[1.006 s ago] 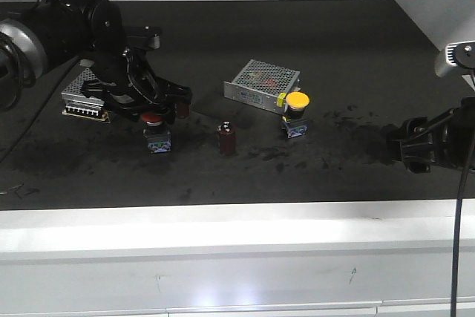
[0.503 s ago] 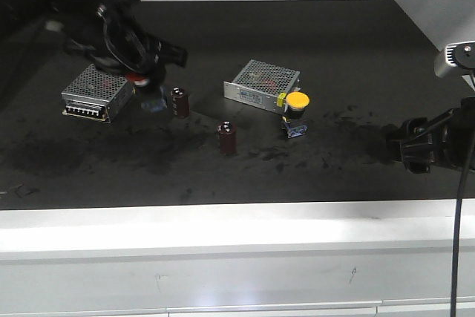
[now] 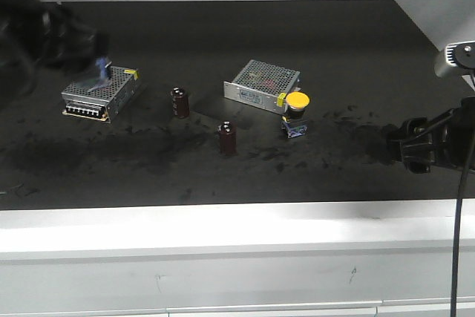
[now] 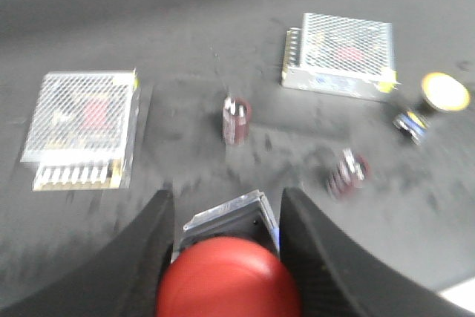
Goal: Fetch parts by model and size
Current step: 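Lift the red-capped button with the left gripper and pull it back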
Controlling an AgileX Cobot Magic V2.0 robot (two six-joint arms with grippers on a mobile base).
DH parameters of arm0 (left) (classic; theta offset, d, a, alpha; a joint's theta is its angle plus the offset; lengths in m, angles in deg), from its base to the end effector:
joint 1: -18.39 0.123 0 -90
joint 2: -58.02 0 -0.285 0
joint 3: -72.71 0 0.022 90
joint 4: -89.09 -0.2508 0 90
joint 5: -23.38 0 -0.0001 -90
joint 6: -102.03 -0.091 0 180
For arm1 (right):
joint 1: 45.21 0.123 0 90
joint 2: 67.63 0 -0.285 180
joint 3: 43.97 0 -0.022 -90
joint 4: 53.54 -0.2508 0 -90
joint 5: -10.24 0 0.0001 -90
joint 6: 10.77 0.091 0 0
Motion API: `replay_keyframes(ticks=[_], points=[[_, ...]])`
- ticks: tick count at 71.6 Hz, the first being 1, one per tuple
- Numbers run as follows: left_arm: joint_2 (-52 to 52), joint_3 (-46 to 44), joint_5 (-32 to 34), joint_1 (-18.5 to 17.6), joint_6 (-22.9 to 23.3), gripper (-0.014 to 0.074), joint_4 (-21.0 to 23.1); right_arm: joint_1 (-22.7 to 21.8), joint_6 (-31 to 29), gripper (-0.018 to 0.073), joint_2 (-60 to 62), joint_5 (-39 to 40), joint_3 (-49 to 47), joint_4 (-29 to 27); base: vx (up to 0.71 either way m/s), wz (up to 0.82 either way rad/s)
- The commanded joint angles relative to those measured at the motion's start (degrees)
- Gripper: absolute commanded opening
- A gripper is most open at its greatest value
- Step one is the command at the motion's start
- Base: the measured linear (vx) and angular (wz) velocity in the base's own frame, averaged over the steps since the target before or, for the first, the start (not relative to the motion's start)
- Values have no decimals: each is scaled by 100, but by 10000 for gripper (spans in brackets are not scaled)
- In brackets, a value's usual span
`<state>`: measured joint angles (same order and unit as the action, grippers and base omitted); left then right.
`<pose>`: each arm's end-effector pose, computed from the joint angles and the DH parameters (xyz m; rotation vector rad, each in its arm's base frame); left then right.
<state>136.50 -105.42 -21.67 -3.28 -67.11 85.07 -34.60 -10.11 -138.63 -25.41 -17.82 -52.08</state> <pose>0.2440 -0.0921 0.4133 0.2331 2.1842 -0.2382 0.2219 0.0402 0.3212 -0.2175 2.3084 0.0719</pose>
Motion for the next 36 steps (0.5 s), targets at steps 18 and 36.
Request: replay_keyframes(ticks=[18,36], points=[[-2331,2603,1631,-14,-188,-7,-44,4,-8,547,55,189,-158,-15,0,0],[-4111,4190,2308,-14,-180,-7,-37,4,-130,547,55,266,-158,-10,0,0]])
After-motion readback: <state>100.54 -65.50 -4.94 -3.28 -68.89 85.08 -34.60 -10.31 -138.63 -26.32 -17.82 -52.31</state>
